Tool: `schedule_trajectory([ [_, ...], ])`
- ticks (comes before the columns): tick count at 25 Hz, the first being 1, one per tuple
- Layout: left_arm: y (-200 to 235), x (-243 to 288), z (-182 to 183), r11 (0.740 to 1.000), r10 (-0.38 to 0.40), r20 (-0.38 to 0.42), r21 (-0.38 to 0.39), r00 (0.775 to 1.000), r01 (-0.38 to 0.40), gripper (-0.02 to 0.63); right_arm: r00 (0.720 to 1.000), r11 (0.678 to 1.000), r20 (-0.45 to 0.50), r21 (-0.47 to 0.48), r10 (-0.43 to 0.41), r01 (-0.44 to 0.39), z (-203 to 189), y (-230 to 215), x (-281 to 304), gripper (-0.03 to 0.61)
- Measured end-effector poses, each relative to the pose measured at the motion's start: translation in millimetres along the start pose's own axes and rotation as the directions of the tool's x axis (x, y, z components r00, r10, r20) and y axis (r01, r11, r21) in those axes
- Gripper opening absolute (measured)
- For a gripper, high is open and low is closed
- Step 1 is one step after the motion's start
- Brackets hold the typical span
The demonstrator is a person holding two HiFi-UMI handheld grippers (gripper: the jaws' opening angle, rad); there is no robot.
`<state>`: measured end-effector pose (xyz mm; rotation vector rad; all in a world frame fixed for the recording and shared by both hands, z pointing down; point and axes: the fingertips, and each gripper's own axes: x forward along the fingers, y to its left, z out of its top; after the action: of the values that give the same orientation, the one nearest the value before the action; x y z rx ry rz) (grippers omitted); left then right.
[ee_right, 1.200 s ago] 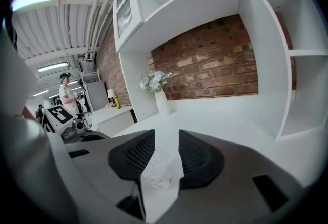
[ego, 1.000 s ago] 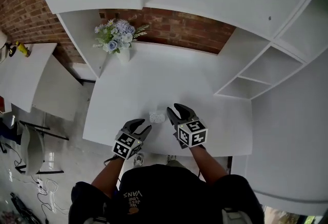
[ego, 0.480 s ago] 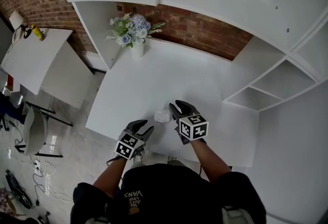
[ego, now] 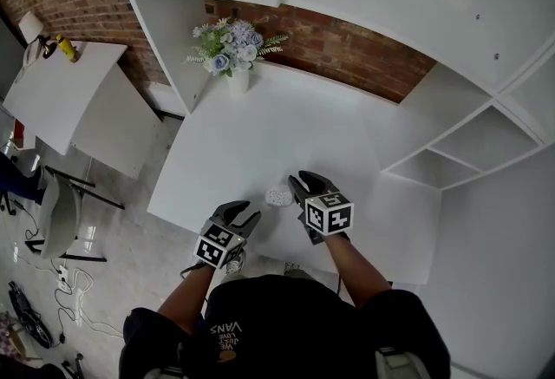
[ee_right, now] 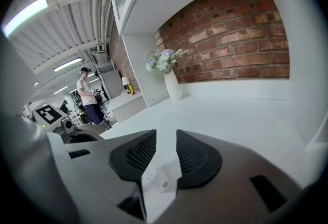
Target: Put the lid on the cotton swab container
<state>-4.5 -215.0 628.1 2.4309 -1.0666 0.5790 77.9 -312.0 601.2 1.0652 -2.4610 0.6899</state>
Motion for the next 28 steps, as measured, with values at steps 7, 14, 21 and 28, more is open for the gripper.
schedule_trajectory([
  [7,2.3,3.0,4.7,1.0,-0.022,0.007,0.009,1.0,0.022,0.13,1.0,1.0,-0.008,-0.025,-0.014,0.013,-9.0,7.6,-6.1,0.103],
  [14,6.1,4.0,10.9,0.999,-0.039,0.02,-0.002,0.999,0.039,0.13,0.999,0.999,0.01,-0.004,-0.038,0.038,-17.2,17.2,-17.3,0.103],
  [21,8.3,3.9,17.0,0.998,-0.05,0.037,-0.025,0.998,0.051,0.13,0.999,0.998,0.008,0.026,-0.054,0.054,-31.5,24.4,-24.3,0.103],
  [28,12.0,4.0,32.9,0.996,-0.048,0.086,-0.072,0.995,0.054,0.13,0.998,0.998,-0.006,0.032,-0.062,0.063,-45.1,29.8,-27.8,0.103],
])
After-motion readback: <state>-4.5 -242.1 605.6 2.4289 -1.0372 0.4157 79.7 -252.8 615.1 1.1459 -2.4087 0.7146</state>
